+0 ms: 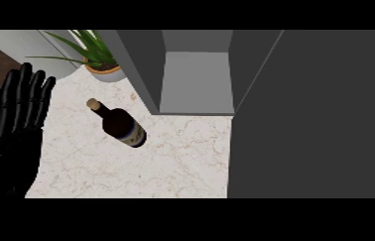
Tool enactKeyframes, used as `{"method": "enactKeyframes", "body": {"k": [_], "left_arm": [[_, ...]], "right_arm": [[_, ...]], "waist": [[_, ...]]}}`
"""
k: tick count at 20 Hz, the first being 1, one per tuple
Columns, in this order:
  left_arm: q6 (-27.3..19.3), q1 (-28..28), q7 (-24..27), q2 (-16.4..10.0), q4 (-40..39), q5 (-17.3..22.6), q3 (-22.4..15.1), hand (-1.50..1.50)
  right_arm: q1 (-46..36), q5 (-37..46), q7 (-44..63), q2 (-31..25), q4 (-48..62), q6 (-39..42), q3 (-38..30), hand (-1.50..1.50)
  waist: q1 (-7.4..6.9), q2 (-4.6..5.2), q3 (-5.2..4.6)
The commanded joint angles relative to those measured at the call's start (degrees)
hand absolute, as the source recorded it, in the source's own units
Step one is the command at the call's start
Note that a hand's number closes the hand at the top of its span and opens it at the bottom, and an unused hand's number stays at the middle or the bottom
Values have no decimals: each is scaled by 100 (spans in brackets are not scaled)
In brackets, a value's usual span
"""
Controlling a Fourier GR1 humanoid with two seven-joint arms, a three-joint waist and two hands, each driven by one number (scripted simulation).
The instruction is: Pick up the wine, place it into the cabinet and close the cabinet
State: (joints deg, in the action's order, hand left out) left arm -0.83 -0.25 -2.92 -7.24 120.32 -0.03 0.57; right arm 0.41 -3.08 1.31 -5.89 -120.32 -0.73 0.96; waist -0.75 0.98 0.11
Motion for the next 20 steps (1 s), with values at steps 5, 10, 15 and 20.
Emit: {"method": "enactKeyframes", "body": {"k": [5,10,15,20], "left_arm": [[-424,-870,-175,158,-322,-447,55,-150],[-769,-990,-1453,671,-50,12,-254,-150],[-1376,-1362,-2820,720,915,-465,-863,-150],[-1449,-1766,-3385,544,1147,-627,-755,-150]], "right_arm": [[493,275,542,28,-1141,-180,43,-150],[1124,-351,1119,176,-1555,278,955,-150],[857,521,1619,404,-1879,-162,1702,-150],[995,422,2464,277,-2762,-198,1833,-150]], "waist": [[124,-104,-12],[126,-120,-9],[55,-121,-11],[86,-114,-10]]}}
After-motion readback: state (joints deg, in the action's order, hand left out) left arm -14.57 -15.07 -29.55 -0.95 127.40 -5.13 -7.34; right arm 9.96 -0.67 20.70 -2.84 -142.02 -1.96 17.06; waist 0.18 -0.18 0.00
